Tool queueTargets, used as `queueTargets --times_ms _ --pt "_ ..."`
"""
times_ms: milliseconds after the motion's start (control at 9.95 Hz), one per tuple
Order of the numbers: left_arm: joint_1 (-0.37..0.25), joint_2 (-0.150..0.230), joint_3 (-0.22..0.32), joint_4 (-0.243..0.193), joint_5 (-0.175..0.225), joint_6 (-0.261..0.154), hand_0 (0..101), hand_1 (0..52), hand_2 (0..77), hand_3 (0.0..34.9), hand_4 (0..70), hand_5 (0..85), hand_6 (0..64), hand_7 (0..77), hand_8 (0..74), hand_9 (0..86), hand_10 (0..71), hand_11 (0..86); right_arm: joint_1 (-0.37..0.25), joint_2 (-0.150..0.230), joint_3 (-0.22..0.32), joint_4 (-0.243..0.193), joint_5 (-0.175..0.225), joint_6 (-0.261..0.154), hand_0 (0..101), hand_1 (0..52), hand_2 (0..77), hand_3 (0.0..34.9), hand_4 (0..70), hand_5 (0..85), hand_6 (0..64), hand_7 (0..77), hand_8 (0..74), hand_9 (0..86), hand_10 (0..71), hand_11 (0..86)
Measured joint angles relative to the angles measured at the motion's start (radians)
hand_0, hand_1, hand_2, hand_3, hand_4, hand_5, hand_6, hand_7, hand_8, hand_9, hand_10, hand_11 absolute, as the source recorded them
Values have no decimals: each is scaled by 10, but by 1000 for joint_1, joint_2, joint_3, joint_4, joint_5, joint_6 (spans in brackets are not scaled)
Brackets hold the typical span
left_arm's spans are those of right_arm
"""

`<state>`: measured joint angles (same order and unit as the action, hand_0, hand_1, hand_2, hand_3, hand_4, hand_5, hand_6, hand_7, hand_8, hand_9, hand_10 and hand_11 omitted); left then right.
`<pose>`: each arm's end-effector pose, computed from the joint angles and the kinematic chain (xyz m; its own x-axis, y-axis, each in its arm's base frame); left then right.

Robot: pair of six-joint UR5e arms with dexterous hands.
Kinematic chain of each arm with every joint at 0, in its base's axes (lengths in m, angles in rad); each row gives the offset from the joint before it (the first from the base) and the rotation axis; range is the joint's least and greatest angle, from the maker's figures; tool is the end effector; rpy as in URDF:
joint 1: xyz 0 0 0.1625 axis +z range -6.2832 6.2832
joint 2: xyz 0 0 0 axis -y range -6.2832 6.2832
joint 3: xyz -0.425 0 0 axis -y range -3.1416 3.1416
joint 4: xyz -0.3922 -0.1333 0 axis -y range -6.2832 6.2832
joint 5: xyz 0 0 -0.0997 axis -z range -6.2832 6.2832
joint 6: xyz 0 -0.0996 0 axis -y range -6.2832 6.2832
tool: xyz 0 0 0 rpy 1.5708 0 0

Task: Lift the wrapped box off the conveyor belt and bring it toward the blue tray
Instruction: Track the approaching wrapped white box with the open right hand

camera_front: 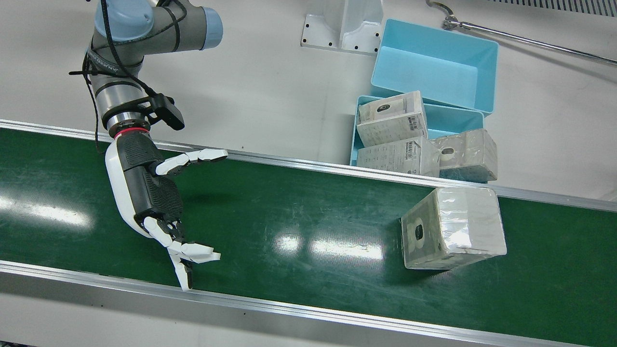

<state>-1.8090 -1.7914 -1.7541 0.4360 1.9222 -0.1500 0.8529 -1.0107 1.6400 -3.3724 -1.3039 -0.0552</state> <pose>-0.2246 -0.5052 0.5257 -0.9813 -0.1069 0.1603 -0.1560 -0.0477 -0.9866 -0.3206 -0.6097 0.3463 -0.8992 0.4346 -0.0513 0.2060 0.3167 -0.9259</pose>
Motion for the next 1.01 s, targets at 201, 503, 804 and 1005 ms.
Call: queueTargets --times_ms 201,503,804,1005 --pt "0 0 0 0 0 0 0 0 5 0 0 11 0 5 5 0 5 0 0 1 0 0 0 0 480 147 147 24 180 218 87 240 16 49 0 16" --pt "0 0 0 0 0 0 0 0 5 0 0 11 0 5 5 0 0 5 0 1 0 0 0 0 478 147 153 24 191 224 93 251 11 49 0 16" --pt "0 0 0 0 0 0 0 0 5 0 0 5 0 5 5 0 0 5 -1 1 -7 2 0 1 480 147 169 23 202 224 93 251 11 49 0 16" --pt "0 0 0 0 0 0 0 0 11 0 0 5 0 5 5 0 0 0 -4 1 -11 2 -1 0 480 147 169 23 202 224 93 251 11 49 0 16"
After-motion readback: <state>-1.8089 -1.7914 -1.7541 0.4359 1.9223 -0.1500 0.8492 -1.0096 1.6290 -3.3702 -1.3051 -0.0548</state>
